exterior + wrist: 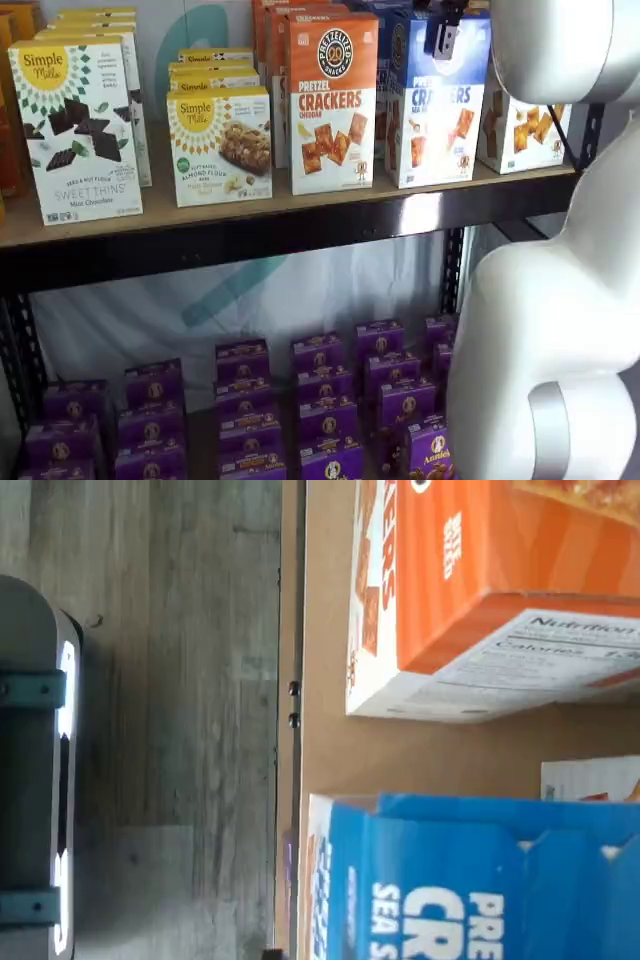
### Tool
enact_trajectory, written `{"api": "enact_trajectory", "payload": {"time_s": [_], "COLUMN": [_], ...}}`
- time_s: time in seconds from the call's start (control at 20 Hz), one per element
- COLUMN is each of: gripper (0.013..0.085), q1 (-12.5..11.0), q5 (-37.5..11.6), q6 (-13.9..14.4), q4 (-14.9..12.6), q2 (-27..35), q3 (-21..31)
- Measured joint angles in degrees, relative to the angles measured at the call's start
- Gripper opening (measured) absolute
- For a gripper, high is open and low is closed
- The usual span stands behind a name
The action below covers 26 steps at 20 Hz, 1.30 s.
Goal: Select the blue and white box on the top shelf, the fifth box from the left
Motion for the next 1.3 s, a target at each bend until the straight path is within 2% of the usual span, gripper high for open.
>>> {"api": "enact_trajectory", "payload": {"time_s": [0.05,0.1,0.2,0.25,0.55,0.65,0.7,0.75,1.3], "gripper": [0.077,0.073,0.073,0.069,0.069,0.061,0.061,0.057,0.057], "q1": [0.0,-0.1,-0.1,-0.2,-0.4,-0.4,-0.4,-0.5,-1.0], "q5": [0.0,0.0,0.1,0.1,0.2,0.2,0.2,0.2,1.5], "q6": [0.0,0.0,-0.1,-0.1,-0.1,-0.1,-0.2,-0.2,0.0], "q4": [0.1,0.1,0.2,0.3,0.6,0.7,0.7,0.8,2.1], "q2": [-0.1,-0.1,-0.1,-0.1,-0.3,-0.4,-0.4,-0.4,-0.9], "q3": [0.0,0.1,0.0,0.0,0.0,0.1,0.1,0.1,-0.3]}}
